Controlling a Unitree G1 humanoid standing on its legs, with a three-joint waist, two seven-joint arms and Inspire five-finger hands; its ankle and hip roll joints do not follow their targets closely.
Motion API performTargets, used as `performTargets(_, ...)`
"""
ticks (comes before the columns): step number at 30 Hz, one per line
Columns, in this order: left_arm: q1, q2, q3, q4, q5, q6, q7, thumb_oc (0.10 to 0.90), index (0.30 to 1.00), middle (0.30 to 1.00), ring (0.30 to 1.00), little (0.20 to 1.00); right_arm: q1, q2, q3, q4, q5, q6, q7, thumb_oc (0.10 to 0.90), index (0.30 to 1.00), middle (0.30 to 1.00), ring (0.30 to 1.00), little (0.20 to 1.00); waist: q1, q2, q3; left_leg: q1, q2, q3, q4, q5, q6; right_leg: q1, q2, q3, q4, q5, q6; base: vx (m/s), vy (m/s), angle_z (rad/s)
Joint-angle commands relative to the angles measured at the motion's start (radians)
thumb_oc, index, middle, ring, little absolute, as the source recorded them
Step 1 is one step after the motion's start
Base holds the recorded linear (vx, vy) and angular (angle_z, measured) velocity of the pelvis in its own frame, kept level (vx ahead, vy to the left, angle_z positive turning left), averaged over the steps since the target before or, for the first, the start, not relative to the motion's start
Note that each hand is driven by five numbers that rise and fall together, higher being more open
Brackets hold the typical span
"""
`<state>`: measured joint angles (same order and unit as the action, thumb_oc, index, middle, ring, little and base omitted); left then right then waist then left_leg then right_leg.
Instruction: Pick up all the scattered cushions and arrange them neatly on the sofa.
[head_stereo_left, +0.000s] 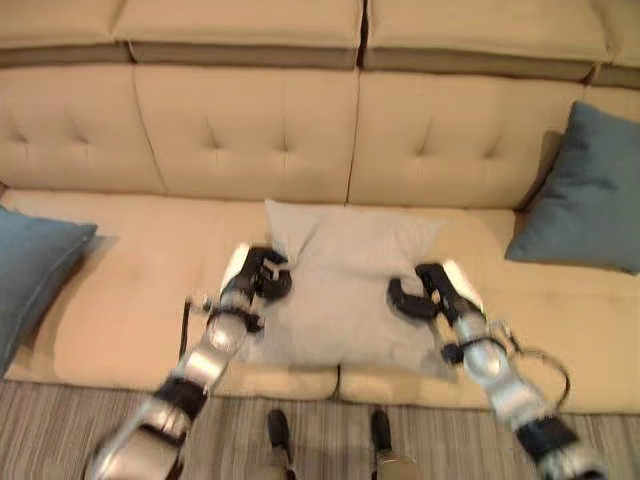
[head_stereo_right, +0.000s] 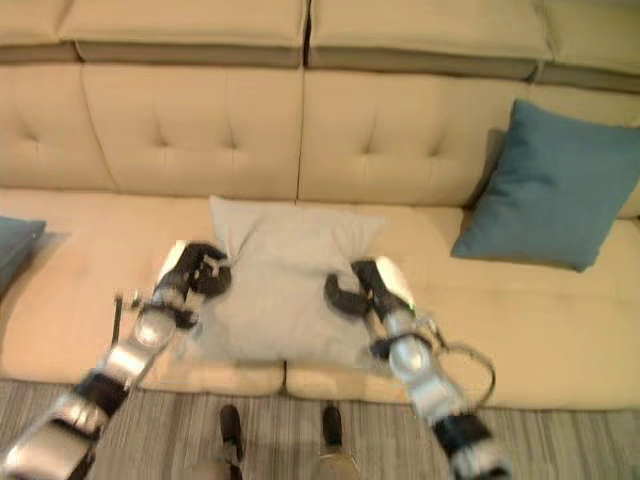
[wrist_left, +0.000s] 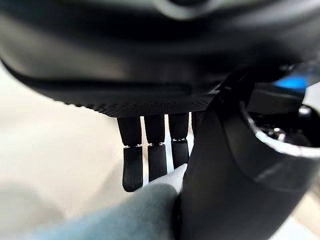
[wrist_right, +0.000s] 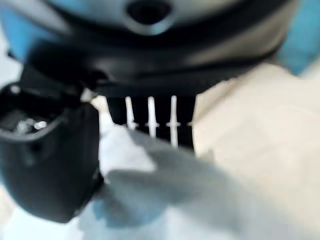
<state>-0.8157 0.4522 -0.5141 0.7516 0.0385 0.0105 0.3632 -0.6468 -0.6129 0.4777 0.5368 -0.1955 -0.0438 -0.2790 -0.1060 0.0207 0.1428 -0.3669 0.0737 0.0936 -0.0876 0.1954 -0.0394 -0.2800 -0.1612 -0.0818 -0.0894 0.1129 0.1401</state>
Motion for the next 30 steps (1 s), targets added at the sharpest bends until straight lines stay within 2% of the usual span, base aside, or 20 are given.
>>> performTargets(1,-0.453,0.046,-0.012,-0.062,0.108,-0.162,0.209,0.400,0.300,0.300,0.300,0.300,-0.485,0.030,-0.017,-0.077,-0.039,-0.099,-0.256,0.400,0.300,0.300,0.300,0.300,0.037,0.001,0.030,0.034,0.011,-0.022,0.045,-0.163,-0.029,-0.046,-0.013,0.013,0.089,-0.054,0.028,-0.01,-0.010,-0.09)
performTargets(3,-0.544,0.082,0.001,-0.060,0.137,-0.165,0.294,0.400,0.300,0.300,0.300,0.300,-0.612,0.032,0.001,-0.054,-0.101,-0.081,-0.338,0.400,0.300,0.300,0.300,0.300,0.040,0.006,0.043,0.011,0.018,-0.018,0.022,-0.142,-0.036,-0.075,-0.004,0.016,0.068,-0.045,0.032,-0.03,-0.013,-0.04)
performTargets(4,-0.590,0.107,0.018,-0.060,0.177,-0.151,0.382,0.400,0.300,0.300,0.300,0.300,-0.658,0.042,-0.002,-0.040,-0.116,-0.080,-0.393,0.400,0.300,0.300,0.300,0.300,0.038,0.006,0.044,-0.009,0.021,-0.015,0.006,-0.130,-0.042,-0.098,0.001,0.020,0.052,-0.036,0.034,-0.03,-0.021,-0.07)
performTargets(8,-0.628,0.126,0.017,-0.041,0.189,-0.164,0.450,0.400,0.300,0.300,0.300,0.300,-0.693,0.035,0.022,-0.035,-0.175,-0.066,-0.447,0.400,0.300,0.300,0.300,0.300,0.027,0.010,0.030,-0.051,0.027,-0.014,0.000,-0.119,-0.056,-0.139,0.005,0.017,0.032,-0.020,0.038,0.01,-0.036,-0.05)
performTargets(9,-0.630,0.119,0.016,-0.038,0.160,-0.177,0.449,0.416,0.324,0.324,0.324,0.324,-0.696,0.037,0.027,-0.035,-0.196,-0.055,-0.462,0.400,0.300,0.300,0.300,0.300,0.023,0.012,0.025,-0.066,0.027,-0.015,0.000,-0.118,-0.060,-0.150,0.006,0.017,0.027,-0.015,0.039,0.04,-0.028,0.03)
performTargets(10,-0.647,0.100,-0.003,0.038,0.057,-0.210,0.395,0.800,0.900,0.900,0.900,0.900,-0.718,0.042,0.044,0.008,-0.207,-0.037,-0.484,0.400,0.300,0.300,0.300,0.300,0.017,0.022,0.019,-0.089,0.024,-0.018,0.000,-0.118,-0.065,-0.168,0.007,0.012,0.018,-0.009,0.041,0.03,-0.029,0.05)
performTargets(12,-0.657,0.099,-0.017,0.085,0.032,-0.213,0.370,0.800,0.900,0.900,0.900,0.900,-0.728,0.043,0.048,0.039,-0.206,-0.031,-0.494,0.673,0.709,0.709,0.709,0.709,0.015,0.027,0.016,-0.107,0.024,-0.018,0.000,-0.113,-0.068,-0.181,0.007,0.011,0.014,-0.001,0.042,0.01,-0.007,0.02)
performTargets(13,-0.663,0.085,-0.038,0.164,0.017,-0.199,0.335,0.800,0.900,0.900,0.900,0.900,-0.740,0.044,0.067,0.077,-0.245,0.009,-0.514,0.800,0.900,0.900,0.900,0.900,0.013,0.037,0.016,-0.134,0.020,-0.017,0.000,-0.101,-0.074,-0.208,0.006,0.010,0.009,0.010,0.043,0.00,0.000,0.00)
performTargets(14,-0.649,0.048,-0.038,0.240,-0.014,-0.190,0.305,0.800,0.900,0.900,0.900,0.900,-0.740,0.041,0.093,0.113,-0.285,0.035,-0.525,0.800,0.900,0.900,0.900,0.900,0.011,0.041,0.019,-0.144,0.020,-0.014,0.000,-0.099,-0.079,-0.218,0.005,0.004,0.010,0.010,0.045,0.00,0.000,0.00)
performTargets(16,-0.642,0.038,-0.039,0.288,-0.025,-0.194,0.286,0.800,0.900,0.900,0.900,0.900,-0.745,0.043,0.103,0.133,-0.306,0.050,-0.526,0.800,0.900,0.900,0.900,0.900,0.009,0.046,0.017,-0.160,0.019,-0.015,0.000,-0.096,-0.081,-0.233,0.005,0.005,0.009,0.012,0.046,0.00,0.000,-0.13)
performTargets(17,-0.619,0.013,-0.041,0.376,-0.044,-0.185,0.248,0.800,0.900,0.900,0.900,0.900,-0.743,0.048,0.108,0.176,-0.320,0.069,-0.543,0.800,0.900,0.900,0.900,0.900,0.007,0.053,0.018,-0.184,0.017,-0.017,0.000,-0.088,-0.085,-0.257,0.005,0.002,0.009,0.017,0.048,0.00,0.004,-0.39)
performTargets(20,-0.594,-0.024,-0.045,0.486,-0.038,-0.154,0.203,0.800,0.900,0.900,0.900,0.900,-0.708,0.084,0.095,0.225,-0.284,0.066,-0.555,0.800,0.900,0.900,0.900,0.900,0.002,0.064,0.015,-0.224,0.013,-0.021,0.000,-0.079,-0.088,-0.295,0.004,0.007,0.010,0.024,0.050,0.00,0.002,0.00)
performTargets(23,-0.535,-0.061,-0.055,0.544,0.039,-0.113,0.206,0.800,0.900,0.900,0.900,0.900,-0.660,0.132,0.058,0.294,-0.202,0.053,-0.564,0.800,0.900,0.900,0.900,0.900,0.000,0.062,0.009,-0.252,0.014,-0.022,0.000,-0.075,-0.090,-0.328,0.004,0.011,0.009,0.031,0.052,0.02,-0.007,0.33)
performTargets(27,-0.489,-0.075,-0.025,0.565,0.026,-0.108,0.203,0.800,0.900,0.900,0.900,0.900,-0.623,0.154,0.050,0.318,-0.179,0.048,-0.565,0.800,0.900,0.900,0.900,0.900,-0.004,0.056,0.001,-0.267,0.014,-0.022,0.000,-0.073,-0.091,-0.347,0.006,0.017,0.010,0.033,0.051,0.02,-0.004,-0.40)
performTargets(30,-0.477,-0.060,-0.025,0.555,0.012,-0.105,0.203,0.800,0.900,0.900,0.900,0.900,-0.593,0.174,0.017,0.328,-0.088,0.009,-0.555,0.800,0.900,0.900,0.900,0.900,-0.005,0.052,-0.010,-0.281,0.016,-0.027,0.000,-0.071,-0.092,-0.361,0.005,0.016,0.008,0.037,0.052,0.01,-0.019,-0.02)
